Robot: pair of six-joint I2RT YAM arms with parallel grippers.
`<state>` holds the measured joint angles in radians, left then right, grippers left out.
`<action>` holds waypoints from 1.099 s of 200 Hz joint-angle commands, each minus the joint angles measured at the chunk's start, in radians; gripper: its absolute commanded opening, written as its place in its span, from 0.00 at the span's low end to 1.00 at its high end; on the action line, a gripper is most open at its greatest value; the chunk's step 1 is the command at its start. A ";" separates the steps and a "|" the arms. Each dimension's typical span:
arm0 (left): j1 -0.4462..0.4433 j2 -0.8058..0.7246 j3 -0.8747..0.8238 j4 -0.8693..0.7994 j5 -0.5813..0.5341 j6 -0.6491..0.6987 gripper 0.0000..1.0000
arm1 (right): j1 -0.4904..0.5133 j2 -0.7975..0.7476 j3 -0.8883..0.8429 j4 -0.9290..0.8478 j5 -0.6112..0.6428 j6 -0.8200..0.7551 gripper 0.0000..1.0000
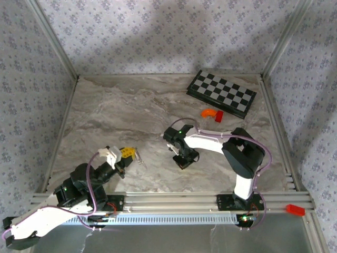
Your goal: Put the keys on the keyring
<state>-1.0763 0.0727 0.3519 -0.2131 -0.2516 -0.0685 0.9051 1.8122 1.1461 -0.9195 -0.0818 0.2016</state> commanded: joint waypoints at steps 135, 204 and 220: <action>-0.007 0.004 0.013 0.038 0.003 -0.002 0.00 | 0.005 -0.392 -0.313 0.302 -0.012 0.291 0.57; -0.007 0.004 0.014 0.037 0.011 -0.010 0.00 | 0.012 -0.714 -0.665 0.735 -0.010 0.256 0.53; -0.006 0.003 0.015 0.041 0.014 -0.009 0.00 | 0.012 -0.783 -0.741 0.811 0.013 0.272 0.53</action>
<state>-1.0763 0.0776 0.3519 -0.2131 -0.2504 -0.0723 0.9115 1.1164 0.4973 -0.3004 -0.0933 0.4572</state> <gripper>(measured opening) 0.055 0.529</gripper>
